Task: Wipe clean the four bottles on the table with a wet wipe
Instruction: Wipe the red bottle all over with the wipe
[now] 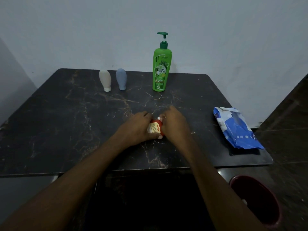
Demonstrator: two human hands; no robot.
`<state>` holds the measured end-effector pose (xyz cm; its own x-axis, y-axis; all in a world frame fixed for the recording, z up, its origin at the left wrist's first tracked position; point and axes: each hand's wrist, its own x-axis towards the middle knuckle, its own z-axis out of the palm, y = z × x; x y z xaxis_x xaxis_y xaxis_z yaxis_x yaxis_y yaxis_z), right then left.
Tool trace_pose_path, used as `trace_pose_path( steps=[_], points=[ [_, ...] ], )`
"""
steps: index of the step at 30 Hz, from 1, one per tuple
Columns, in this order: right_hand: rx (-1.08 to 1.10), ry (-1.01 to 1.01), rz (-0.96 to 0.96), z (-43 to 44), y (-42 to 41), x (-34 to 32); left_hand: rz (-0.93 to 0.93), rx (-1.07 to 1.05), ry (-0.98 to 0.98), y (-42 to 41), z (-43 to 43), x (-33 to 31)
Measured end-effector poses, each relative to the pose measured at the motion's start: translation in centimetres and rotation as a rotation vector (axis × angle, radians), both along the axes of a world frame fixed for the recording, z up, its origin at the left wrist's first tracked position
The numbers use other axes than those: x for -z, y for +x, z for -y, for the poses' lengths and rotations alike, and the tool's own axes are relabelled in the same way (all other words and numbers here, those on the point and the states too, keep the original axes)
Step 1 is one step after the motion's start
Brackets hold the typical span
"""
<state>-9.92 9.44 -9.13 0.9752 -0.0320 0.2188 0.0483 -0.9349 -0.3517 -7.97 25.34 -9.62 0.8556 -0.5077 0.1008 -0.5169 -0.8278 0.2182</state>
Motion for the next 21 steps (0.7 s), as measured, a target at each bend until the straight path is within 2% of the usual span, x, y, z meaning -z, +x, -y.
trace_pose_path(
  steps=[2, 5, 8, 11, 15, 18, 21],
  points=[
    [0.005, 0.047, 0.041, 0.4, -1.6, 0.8, 0.034, -0.006, 0.023, -0.4, 0.4, -0.3],
    [0.0, 0.211, 0.215, 1.4, -4.7, 2.1, 0.148, 0.001, 0.124, -1.2, 1.2, -0.6],
    [0.002, 0.249, 0.298, 1.8, -5.7, 3.1, 0.26, 0.025, 0.194, -2.2, 1.7, -0.3],
    [-0.003, 0.274, 0.297, 2.1, -5.9, 4.2, 0.315, 0.056, 0.186, -3.0, 1.3, 0.8],
    [-0.016, 0.272, 0.284, 2.3, -6.2, 4.6, 0.253, 0.073, 0.174, -2.2, 0.2, 2.4],
    [-0.026, 0.18, 0.258, 1.9, -5.9, 4.3, 0.24, 0.048, 0.197, -1.7, -0.6, 3.0],
    [-0.039, 0.047, 0.139, 1.4, -4.3, 3.1, 0.276, 0.046, 0.205, -2.0, -0.7, 3.4]
  ],
)
